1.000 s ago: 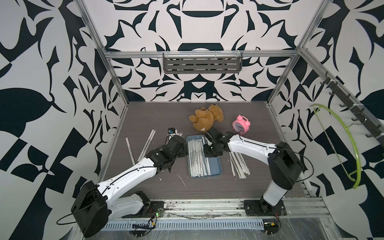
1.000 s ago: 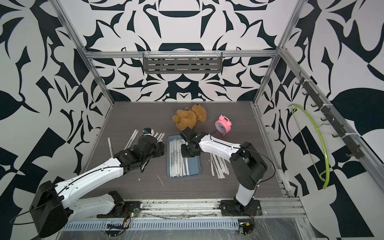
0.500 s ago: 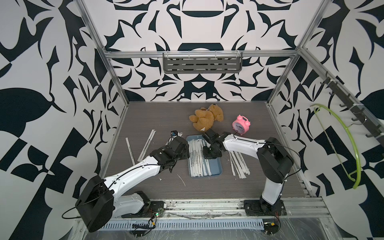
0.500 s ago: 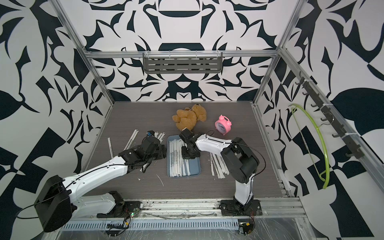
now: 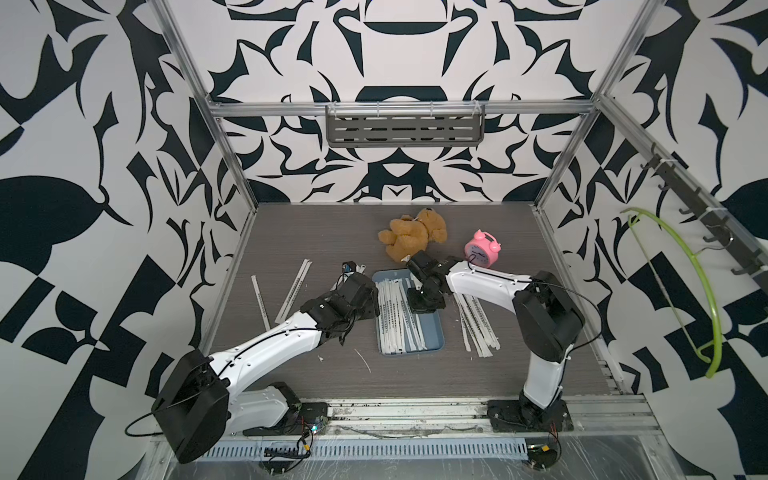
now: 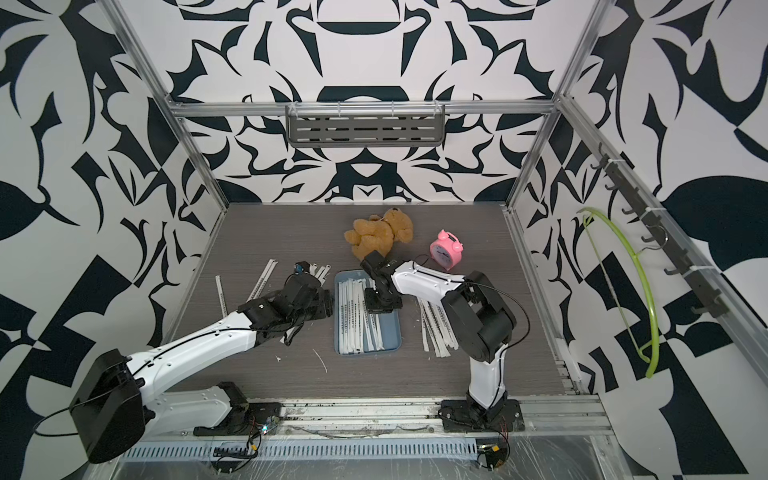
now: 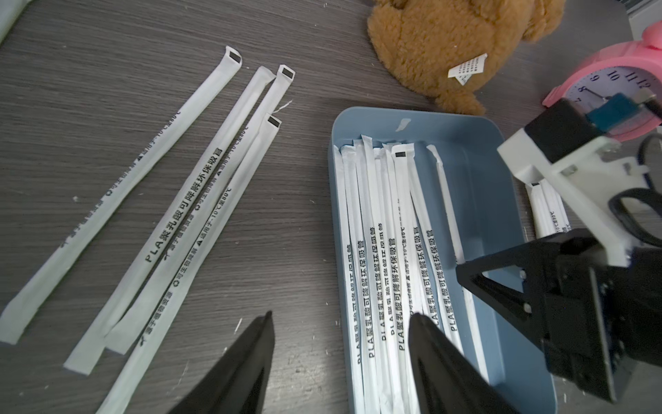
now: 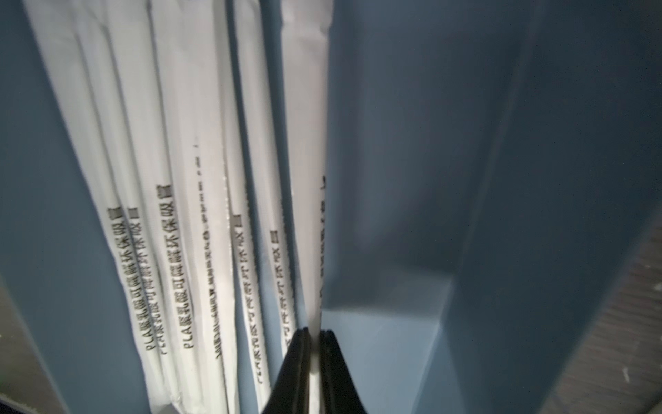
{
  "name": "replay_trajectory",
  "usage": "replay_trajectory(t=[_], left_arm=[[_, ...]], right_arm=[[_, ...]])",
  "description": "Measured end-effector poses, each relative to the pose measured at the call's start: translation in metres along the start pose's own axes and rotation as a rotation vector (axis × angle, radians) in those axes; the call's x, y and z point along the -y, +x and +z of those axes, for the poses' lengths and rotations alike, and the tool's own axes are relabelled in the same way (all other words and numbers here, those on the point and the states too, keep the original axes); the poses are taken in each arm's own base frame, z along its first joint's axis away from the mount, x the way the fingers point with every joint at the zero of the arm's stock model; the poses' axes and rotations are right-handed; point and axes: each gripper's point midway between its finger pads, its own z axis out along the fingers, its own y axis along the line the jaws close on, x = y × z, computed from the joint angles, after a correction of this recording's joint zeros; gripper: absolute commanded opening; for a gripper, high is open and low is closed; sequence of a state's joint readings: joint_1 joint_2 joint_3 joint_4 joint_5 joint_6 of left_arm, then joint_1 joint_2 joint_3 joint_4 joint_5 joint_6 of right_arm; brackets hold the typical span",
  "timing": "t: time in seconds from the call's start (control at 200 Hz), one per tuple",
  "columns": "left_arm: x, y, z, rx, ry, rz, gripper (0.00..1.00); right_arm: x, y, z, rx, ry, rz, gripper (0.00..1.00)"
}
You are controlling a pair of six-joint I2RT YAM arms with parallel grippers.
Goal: Put the straws into the storage box
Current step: Place the straw in the storage box.
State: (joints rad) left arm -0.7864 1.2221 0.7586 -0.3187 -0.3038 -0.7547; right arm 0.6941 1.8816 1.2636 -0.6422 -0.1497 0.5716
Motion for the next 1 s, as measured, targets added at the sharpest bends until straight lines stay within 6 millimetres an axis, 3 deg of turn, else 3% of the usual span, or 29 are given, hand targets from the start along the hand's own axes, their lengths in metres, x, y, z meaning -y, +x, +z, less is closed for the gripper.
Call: replay_trajectory(t=[0.14, 0.56, 1.0], left_arm=[[0.0, 0.0, 0.0, -0.002, 0.001, 0.0, 0.66], [-0.002, 0.0, 0.0, 0.001, -0.009, 0.001, 0.65], [-0.042, -0.021, -0.005, 0.019, -0.087, -0.054, 0.6]], right_arm=[[0.004, 0.002, 0.009, -0.02, 0.014, 0.008, 0.12], [0.001, -0.005, 0.011, 0.004, -0.001, 0.033, 0.16], [0.001, -0.005, 0.007, 0.01, 0.0, 0.038, 0.31]])
